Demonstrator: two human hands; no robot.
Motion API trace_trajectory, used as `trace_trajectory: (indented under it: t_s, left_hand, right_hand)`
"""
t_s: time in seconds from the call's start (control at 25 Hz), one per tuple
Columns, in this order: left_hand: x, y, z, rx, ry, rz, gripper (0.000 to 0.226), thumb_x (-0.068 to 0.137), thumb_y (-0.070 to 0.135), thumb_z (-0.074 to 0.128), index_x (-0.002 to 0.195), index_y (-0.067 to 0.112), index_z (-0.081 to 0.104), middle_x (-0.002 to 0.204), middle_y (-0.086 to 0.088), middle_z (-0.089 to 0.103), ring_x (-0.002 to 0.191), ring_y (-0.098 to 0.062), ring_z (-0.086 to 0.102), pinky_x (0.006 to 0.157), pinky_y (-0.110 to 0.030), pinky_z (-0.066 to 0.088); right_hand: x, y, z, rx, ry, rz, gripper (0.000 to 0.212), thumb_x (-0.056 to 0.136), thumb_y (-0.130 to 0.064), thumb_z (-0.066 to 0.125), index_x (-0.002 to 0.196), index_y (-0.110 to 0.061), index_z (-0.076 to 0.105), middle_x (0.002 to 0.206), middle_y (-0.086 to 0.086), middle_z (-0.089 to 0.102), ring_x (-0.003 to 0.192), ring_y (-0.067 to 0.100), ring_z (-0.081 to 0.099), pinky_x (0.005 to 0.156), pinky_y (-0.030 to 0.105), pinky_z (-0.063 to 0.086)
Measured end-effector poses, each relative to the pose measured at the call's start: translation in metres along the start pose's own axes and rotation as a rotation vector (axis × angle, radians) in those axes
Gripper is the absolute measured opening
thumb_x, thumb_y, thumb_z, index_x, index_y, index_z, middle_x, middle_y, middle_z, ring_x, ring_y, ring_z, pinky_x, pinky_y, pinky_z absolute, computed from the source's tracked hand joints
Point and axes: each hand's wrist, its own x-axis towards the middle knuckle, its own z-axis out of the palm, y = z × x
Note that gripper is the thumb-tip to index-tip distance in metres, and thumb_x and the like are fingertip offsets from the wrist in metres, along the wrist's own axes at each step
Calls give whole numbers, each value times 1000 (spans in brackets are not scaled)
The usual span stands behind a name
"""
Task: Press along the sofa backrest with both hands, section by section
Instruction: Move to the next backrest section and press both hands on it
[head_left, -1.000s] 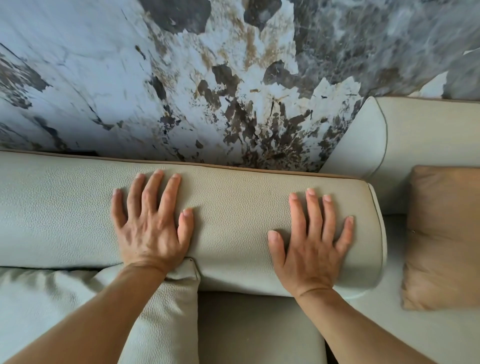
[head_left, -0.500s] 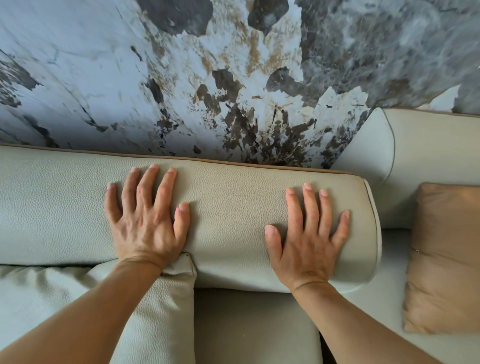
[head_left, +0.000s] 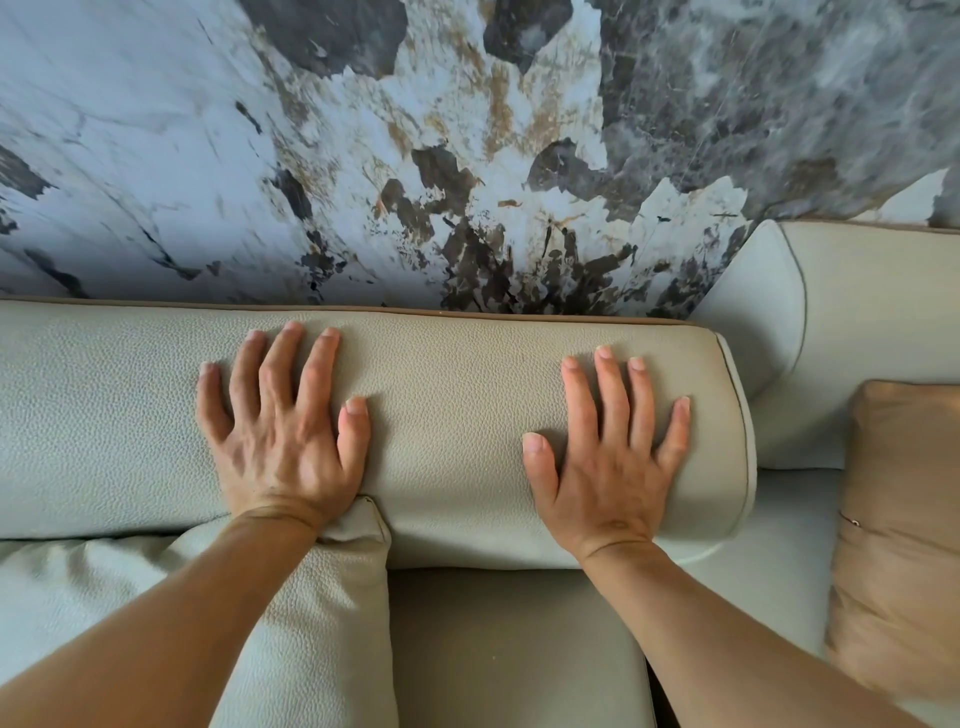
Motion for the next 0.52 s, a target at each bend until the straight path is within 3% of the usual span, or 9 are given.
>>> trace_trajectory:
  t_s: [0.52]
  left_hand:
    - [39,1,30,10,4,-27,62,92,54,21,142,23,40,144,-10,44,137,-33,34,114,-56,16]
  right_hand:
    - [52,-3,29,2,11,-30,67,92,-59,17,147,-23,33,153,6,37,145,29,23,114,62,10]
